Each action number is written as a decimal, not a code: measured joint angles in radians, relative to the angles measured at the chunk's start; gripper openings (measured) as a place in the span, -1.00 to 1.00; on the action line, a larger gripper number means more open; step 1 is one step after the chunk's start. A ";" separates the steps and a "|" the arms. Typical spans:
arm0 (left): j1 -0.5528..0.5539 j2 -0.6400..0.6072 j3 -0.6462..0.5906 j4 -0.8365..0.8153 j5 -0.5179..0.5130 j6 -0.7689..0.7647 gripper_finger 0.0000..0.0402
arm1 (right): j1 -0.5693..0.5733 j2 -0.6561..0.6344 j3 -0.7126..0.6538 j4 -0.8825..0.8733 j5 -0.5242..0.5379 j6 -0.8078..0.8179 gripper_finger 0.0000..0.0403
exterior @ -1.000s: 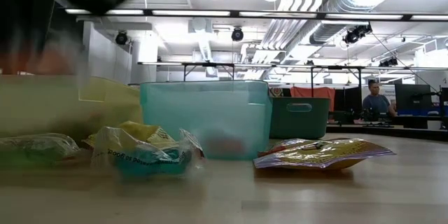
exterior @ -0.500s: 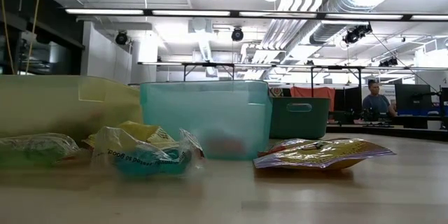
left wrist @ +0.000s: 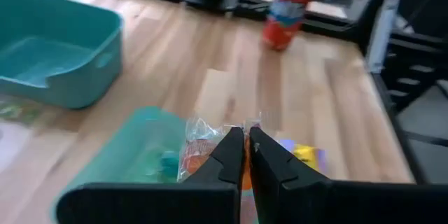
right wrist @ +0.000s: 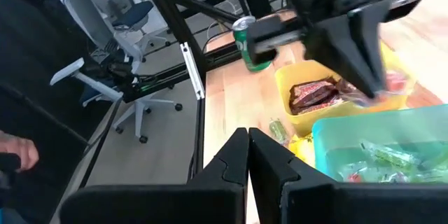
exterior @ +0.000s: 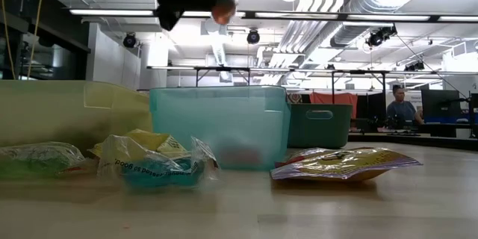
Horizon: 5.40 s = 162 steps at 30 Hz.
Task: Sort candy
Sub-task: Put the orange gummy into the light blue bin, then put the red gummy into the light blue bin
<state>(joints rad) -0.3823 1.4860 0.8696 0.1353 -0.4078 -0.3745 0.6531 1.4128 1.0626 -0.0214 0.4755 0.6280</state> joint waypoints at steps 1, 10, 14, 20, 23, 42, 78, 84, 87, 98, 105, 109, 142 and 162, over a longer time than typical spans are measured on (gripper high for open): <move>0.016 0.000 0.000 -0.006 0.006 0.007 -0.98 | -0.004 0.000 0.000 0.005 0.008 0.000 -0.97; 0.084 0.000 0.001 -0.030 0.085 0.081 -0.53 | -0.042 0.000 0.000 0.090 0.110 0.000 -0.97; 0.082 0.000 0.001 -0.038 0.085 0.097 -0.27 | -0.069 0.000 0.000 0.123 0.156 0.000 -0.97; 0.067 -0.081 0.000 -0.062 0.109 0.086 -0.07 | -0.119 0.000 0.000 0.199 0.183 0.000 -0.97; 0.067 -0.187 0.001 -0.077 0.118 0.065 -0.06 | -0.160 0.000 0.000 0.230 0.181 0.000 -0.97; 0.161 -0.571 0.001 -0.064 0.000 0.086 -0.06 | -0.783 0.000 0.010 0.222 -0.519 -0.239 -0.97; 0.161 -0.589 0.001 -0.084 0.012 0.088 -0.06 | -0.900 0.761 0.705 -0.664 -0.379 -0.131 -0.13; 0.161 -0.589 0.001 -0.090 0.013 0.089 -0.06 | -0.922 0.808 0.705 -0.654 -0.373 -0.063 -0.02; 0.161 -0.589 0.001 -0.095 0.013 0.088 -0.06 | -0.923 0.816 0.705 -0.659 -0.369 -0.072 -0.04; 0.161 -0.589 0.001 -0.112 0.013 0.088 -0.06 | -0.926 0.828 0.695 -0.681 -0.325 -0.135 -0.07; 0.161 -0.589 0.001 -0.116 0.012 0.087 -0.06 | -0.926 0.849 0.696 -0.674 -0.322 -0.138 -0.07; 0.161 -0.589 0.001 -0.116 0.012 0.087 -0.06 | -0.926 0.880 0.698 -0.671 -0.361 -0.182 -0.11; 0.161 -0.610 0.001 -0.117 0.006 0.117 -0.06 | -0.734 0.440 0.432 -0.712 -0.659 -0.542 -1.00; 0.227 -0.602 0.001 -0.115 0.000 0.030 -0.06 | -0.541 0.130 -0.091 -0.014 -0.648 -0.321 -1.00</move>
<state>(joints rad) -0.1551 0.8841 0.8703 0.0206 -0.4080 -0.3447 0.1121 1.5424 0.9715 -0.0350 -0.1725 0.3073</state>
